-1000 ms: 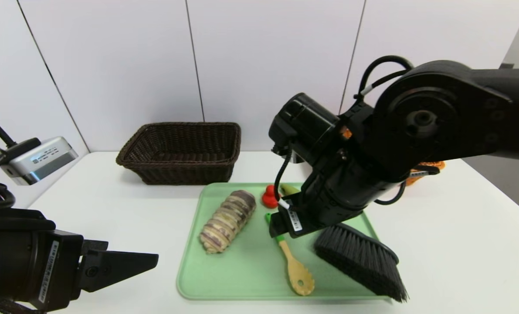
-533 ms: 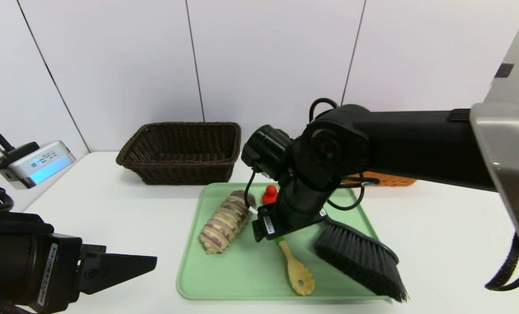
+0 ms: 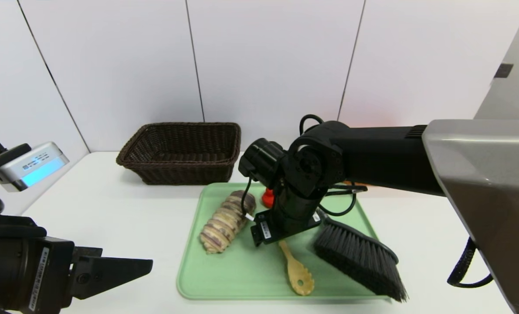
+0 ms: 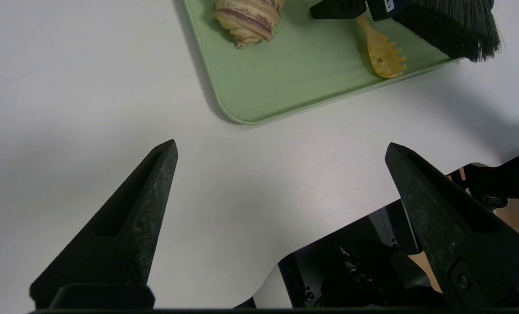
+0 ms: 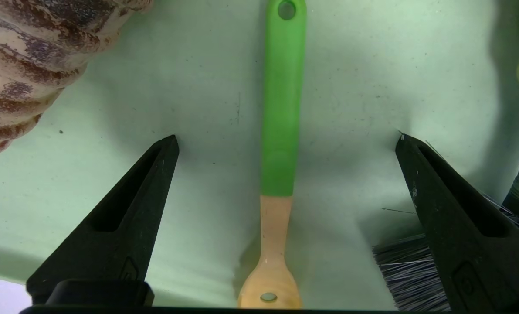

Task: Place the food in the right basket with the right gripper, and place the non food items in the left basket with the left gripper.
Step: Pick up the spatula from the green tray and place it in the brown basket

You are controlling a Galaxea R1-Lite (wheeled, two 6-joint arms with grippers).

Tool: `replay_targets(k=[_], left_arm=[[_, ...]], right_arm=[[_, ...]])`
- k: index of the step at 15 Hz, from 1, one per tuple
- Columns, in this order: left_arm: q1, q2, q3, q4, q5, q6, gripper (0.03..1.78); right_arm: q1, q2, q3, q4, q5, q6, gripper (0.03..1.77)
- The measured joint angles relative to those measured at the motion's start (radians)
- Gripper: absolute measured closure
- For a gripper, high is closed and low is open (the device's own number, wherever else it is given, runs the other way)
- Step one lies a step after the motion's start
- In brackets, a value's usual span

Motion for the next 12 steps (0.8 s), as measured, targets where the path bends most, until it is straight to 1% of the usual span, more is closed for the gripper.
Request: replay_targets(k=[1, 4, 5, 8, 9, 10, 12], left_arm=[[0.000, -0.002, 0.000, 0.001, 0.000, 0.000, 0.12], [0.000, -0.008, 0.001, 0.005, 0.000, -0.001, 0.12], [0.000, -0.011, 0.001, 0.011, 0.000, -0.001, 0.12], [0.000, -0.016, 0.001, 0.017, 0.000, -0.001, 0.12], [0.000, -0.019, 0.000, 0.016, 0.000, -0.001, 0.12], [0.000, -0.021, 0.000, 0.017, 0.000, -0.001, 0.12], [0.001, -0.026, 0.000, 0.022, 0.001, -0.002, 0.12]], right_arm=[[0.000, 0.001, 0.000, 0.000, 0.000, -0.001, 0.10], [0.002, 0.003, 0.002, 0.007, 0.001, 0.004, 0.57], [0.003, 0.001, 0.003, 0.010, 0.002, 0.005, 0.70], [0.007, -0.005, 0.005, 0.048, 0.002, 0.006, 1.01], [0.008, -0.007, 0.005, 0.059, 0.003, 0.007, 1.22], [0.008, -0.009, 0.005, 0.070, 0.002, 0.011, 1.69], [0.008, -0.014, 0.006, 0.076, 0.002, 0.025, 1.66]])
